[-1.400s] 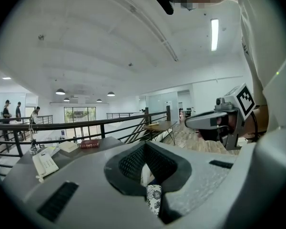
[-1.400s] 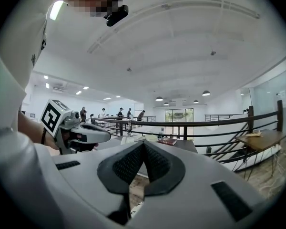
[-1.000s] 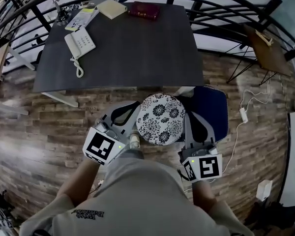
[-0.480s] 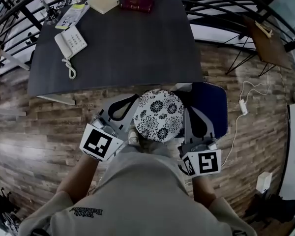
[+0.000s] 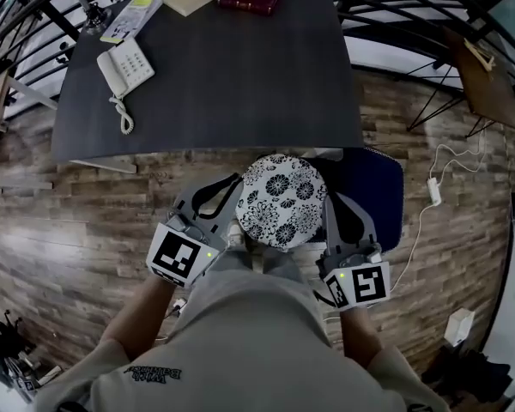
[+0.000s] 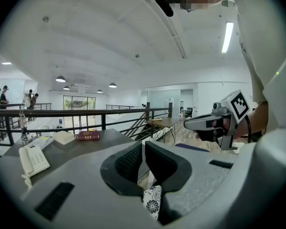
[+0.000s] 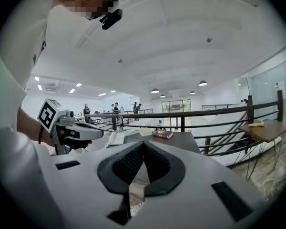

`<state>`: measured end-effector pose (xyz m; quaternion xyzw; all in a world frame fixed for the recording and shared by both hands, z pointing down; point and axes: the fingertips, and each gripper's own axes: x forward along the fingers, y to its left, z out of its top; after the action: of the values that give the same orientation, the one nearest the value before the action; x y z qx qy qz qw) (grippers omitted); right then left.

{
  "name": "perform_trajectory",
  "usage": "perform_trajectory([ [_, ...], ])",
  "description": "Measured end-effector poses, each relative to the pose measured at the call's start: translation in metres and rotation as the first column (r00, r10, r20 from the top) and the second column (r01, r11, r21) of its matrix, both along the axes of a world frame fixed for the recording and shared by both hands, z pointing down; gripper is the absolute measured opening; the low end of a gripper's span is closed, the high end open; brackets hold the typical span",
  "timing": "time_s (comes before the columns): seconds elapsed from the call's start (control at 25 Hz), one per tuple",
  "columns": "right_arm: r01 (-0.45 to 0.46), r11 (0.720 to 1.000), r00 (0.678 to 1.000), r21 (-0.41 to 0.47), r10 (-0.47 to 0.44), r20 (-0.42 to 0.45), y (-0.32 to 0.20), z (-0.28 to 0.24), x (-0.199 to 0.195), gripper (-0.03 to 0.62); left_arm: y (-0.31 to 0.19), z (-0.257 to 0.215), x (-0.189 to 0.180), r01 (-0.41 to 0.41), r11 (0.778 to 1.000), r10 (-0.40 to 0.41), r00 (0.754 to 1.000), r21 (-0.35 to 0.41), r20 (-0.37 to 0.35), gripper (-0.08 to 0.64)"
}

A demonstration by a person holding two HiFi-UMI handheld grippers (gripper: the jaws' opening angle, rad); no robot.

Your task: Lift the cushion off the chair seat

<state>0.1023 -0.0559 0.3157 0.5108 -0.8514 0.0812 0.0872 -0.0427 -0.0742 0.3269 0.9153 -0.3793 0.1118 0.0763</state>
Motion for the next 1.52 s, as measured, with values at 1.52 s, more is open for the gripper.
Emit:
perform_trajectory([
  [1.52,-0.193,0.727,0.934,-0.659,-0.07,-0.351,-0.1,0.572,0.118,0.227,-0.013,0.6,-0.034,0.165,0.666,0.042,0.965,-0.727,0.257,0.156],
])
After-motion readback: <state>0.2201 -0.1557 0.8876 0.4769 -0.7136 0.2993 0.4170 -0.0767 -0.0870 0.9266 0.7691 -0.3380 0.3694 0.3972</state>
